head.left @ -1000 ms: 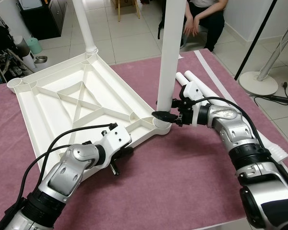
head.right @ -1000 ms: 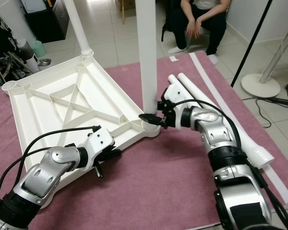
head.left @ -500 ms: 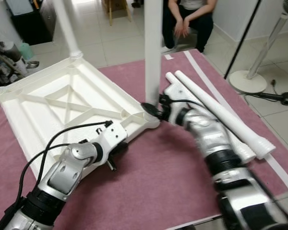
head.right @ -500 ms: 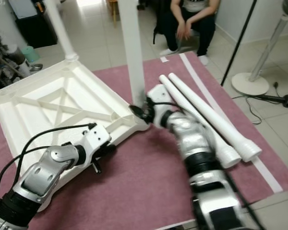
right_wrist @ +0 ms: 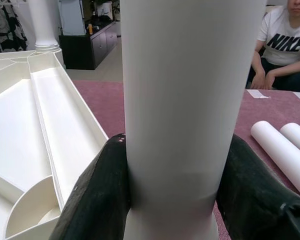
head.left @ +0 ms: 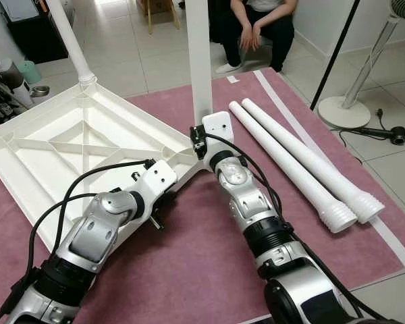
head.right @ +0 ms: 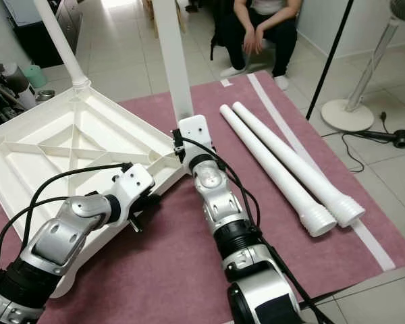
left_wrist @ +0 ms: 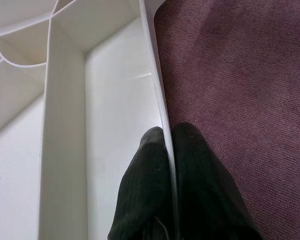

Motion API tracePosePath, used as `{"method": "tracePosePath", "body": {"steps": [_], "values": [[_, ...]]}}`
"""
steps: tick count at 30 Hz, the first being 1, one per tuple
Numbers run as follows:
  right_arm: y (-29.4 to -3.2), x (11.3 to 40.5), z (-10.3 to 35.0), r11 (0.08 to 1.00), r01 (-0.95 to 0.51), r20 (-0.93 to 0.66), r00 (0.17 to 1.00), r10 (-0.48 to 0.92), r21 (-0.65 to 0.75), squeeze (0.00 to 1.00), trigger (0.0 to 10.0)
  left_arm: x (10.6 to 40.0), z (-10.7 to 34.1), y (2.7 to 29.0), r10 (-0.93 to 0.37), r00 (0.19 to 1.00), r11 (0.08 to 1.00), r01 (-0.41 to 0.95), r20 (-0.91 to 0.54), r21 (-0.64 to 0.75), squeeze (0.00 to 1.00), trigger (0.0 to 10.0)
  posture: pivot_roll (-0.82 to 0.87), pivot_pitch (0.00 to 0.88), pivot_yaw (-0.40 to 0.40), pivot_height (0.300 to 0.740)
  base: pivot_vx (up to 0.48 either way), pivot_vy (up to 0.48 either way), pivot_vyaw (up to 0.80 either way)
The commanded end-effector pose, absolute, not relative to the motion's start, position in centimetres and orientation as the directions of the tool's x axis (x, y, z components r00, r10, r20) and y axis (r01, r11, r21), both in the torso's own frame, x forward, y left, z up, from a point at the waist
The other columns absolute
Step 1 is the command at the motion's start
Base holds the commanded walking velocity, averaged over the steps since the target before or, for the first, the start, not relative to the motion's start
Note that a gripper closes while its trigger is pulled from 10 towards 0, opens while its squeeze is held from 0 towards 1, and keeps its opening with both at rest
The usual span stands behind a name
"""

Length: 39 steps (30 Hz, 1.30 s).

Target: Building children table

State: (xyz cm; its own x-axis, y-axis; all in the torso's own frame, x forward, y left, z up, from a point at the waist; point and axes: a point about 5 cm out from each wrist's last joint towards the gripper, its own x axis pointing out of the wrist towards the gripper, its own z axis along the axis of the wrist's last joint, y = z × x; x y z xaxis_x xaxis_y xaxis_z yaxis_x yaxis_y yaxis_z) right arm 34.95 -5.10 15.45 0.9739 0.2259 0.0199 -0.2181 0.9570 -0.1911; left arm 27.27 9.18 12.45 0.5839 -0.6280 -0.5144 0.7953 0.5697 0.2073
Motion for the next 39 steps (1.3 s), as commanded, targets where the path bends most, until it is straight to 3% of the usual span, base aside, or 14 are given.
{"method": "tracePosePath", "body": {"steps": [1, 2, 3, 7, 8, 11, 15, 19, 24, 27, 29, 34, 37, 39], "values": [[-5.0, 34.7, 13.4, 0.941, -0.212, -0.069, 0.977, 0.201, -0.263, 0.00, 10.0, 25.5, 15.1, 6.2, -0.774, 0.494, 0.418, 0.869, -0.397, 0.266, 0.00, 10.0, 0.01, 0.008, 0.118, 0.740, 0.000, 0.000, 0.00], [-5.0, 34.7, 13.4, 0.941, -0.212, -0.069, 0.977, 0.201, -0.263, 0.00, 10.0, 25.5, 15.1, 6.2, -0.774, 0.494, 0.418, 0.869, -0.397, 0.266, 0.00, 10.0, 0.01, 0.008, 0.118, 0.740, 0.000, 0.000, 0.00], [-5.0, 34.7, 13.6, 0.946, -0.200, -0.060, 0.980, 0.191, -0.254, 1.00, 10.0, 25.5, 15.1, 6.3, -0.771, 0.495, 0.420, 0.868, -0.401, 0.264, 0.00, 10.0, 0.01, 0.008, 0.117, 0.740, 0.000, 0.000, 0.00], [-4.7, 34.6, 14.0, 0.947, -0.235, -0.033, 0.972, 0.233, -0.220, 1.00, 10.0, 25.5, 15.0, 6.5, -0.766, 0.497, 0.423, 0.867, -0.407, 0.262, 0.00, 10.0, 0.01, 0.009, 0.117, 0.740, 0.000, 0.000, 0.00], [-4.1, 34.3, 14.5, 0.934, -0.293, -0.008, 0.955, 0.298, -0.202, 0.00, 10.0, 25.4, 14.9, 6.6, -0.765, 0.497, 0.423, 0.867, -0.410, 0.262, 0.00, 10.0, 0.01, 0.009, 0.117, 0.740, 0.000, 0.000, 0.00], [-3.3, 33.8, 15.3, 0.911, -0.378, 0.038, 0.920, 0.389, -0.166, 0.00, 10.0, 25.4, 14.9, 6.7, -0.763, 0.497, 0.423, 0.868, -0.415, 0.261, 0.00, 10.0, 0.01, 0.010, 0.118, 0.740, 0.000, 0.000, 0.00], [-3.3, 32.5, 16.6, 0.810, -0.566, 0.094, 0.808, 0.582, -0.153, 0.00, 10.0, 25.3, 14.9, 7.1, -0.761, 0.492, 0.414, 0.870, -0.423, 0.266, 0.00, 10.0, 0.01, 0.010, 0.117, 0.740, 0.000, 0.000, 0.00], [-3.8, 32.0, 16.7, 0.773, -0.611, 0.096, 0.771, 0.630, -0.169, 0.00, 10.0, 25.2, 14.8, 7.3, -0.760, 0.489, 0.410, 0.872, -0.427, 0.268, 0.00, 10.0, 0.01, 0.010, 0.116, 0.740, 0.000, 0.000, 0.00], [-7.0, 30.4, 16.6, 0.615, -0.747, 0.018, 0.632, 0.775, -0.251, 0.00, 10.0, 25.0, 14.3, 8.1, -0.755, 0.478, 0.395, 0.878, -0.448, 0.271, 0.00, 10.0, 0.01, 0.010, 0.112, 0.740, 0.000, 0.000, 0.00], [-7.0, 30.4, 16.6, 0.615, -0.747, 0.018, 0.632, 0.775, -0.251, 0.00, 10.0, 25.0, 14.3, 8.1, -0.755, 0.478, 0.395, 0.878, -0.448, 0.271, 0.00, 10.0, 0.01, 0.010, 0.112, 0.740, 0.000, 0.000, 0.00], [-9.2, 29.9, 16.6, 0.510, -0.807, -0.058, 0.548, 0.834, -0.297, 0.00, 10.0, 24.4, 14.1, 8.9, -0.772, 0.447, 0.359, 0.893, -0.452, 0.270, 0.00, 10.0, 0.00, 0.007, 0.117, 0.740, 0.000, 0.000, 0.00], [-9.7, 30.1, 16.8, 0.474, -0.828, -0.079, 0.517, 0.853, -0.301, 0.00, 10.0, 24.0, 14.0, 9.3, -0.783, 0.427, 0.336, 0.902, -0.453, 0.270, 0.00, 10.0, 0.00, 0.007, 0.117, 0.740, 0.000, 0.000, 0.00], [-9.4, 30.3, 17.3, 0.293, -0.909, -0.153, 0.348, 0.925, -0.295, 0.00, 10.0, 23.0, 13.8, 10.9, -0.792, 0.374, 0.271, 0.923, -0.482, 0.272, 0.00, 10.0, 0.03, 0.000, 0.099, 0.740, 0.000, 0.000, 0.00], [-9.4, 30.2, 17.4, 0.248, -0.924, -0.171, 0.306, 0.937, -0.291, 0.00, 10.0, 22.8, 13.7, 11.2, -0.790, 0.367, 0.259, 0.926, -0.491, 0.274, 0.00, 10.0, 0.03, 0.000, 0.097, 0.740, 0.000, 0.000, 0.00]]}}
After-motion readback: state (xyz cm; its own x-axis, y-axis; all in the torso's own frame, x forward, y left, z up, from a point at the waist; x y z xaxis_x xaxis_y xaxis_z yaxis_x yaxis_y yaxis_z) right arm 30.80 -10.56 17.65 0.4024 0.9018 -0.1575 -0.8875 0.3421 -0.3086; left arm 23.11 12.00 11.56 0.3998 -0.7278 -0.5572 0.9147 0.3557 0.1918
